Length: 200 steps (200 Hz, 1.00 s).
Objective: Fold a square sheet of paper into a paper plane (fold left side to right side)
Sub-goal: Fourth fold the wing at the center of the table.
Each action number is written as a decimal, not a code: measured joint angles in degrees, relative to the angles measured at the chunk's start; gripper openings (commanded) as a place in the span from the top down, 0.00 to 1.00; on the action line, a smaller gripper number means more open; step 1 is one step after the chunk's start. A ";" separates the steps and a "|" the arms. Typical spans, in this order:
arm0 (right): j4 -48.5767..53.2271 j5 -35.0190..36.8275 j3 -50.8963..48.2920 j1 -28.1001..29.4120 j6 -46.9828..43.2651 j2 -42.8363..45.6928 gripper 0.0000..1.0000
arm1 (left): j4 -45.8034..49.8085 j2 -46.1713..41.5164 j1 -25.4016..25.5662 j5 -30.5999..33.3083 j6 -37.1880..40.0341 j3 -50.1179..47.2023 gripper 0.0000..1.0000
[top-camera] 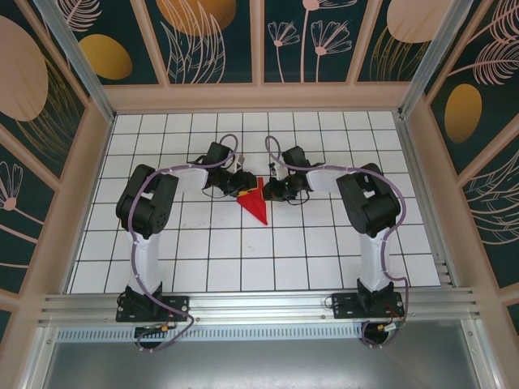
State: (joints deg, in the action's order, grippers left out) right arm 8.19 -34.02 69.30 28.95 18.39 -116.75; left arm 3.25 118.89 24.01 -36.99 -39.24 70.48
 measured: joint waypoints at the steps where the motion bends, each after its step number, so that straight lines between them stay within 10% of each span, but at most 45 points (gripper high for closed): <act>1: -0.02 0.00 0.00 0.00 -0.04 0.00 0.81 | -0.02 0.00 0.00 0.00 0.00 -0.02 0.60; 96: -1.16 -2.40 -5.92 0.94 1.09 14.43 0.82 | -0.68 -0.13 0.00 -0.07 -0.02 -0.48 0.60; 200: 0.66 -3.89 -7.65 7.26 2.75 7.43 0.81 | -1.18 -0.33 0.00 -0.02 0.00 -0.85 0.60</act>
State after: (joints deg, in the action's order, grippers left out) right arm 8.84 -37.91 61.65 36.21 21.15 -109.32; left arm 2.07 118.56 24.01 -37.01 -39.24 69.63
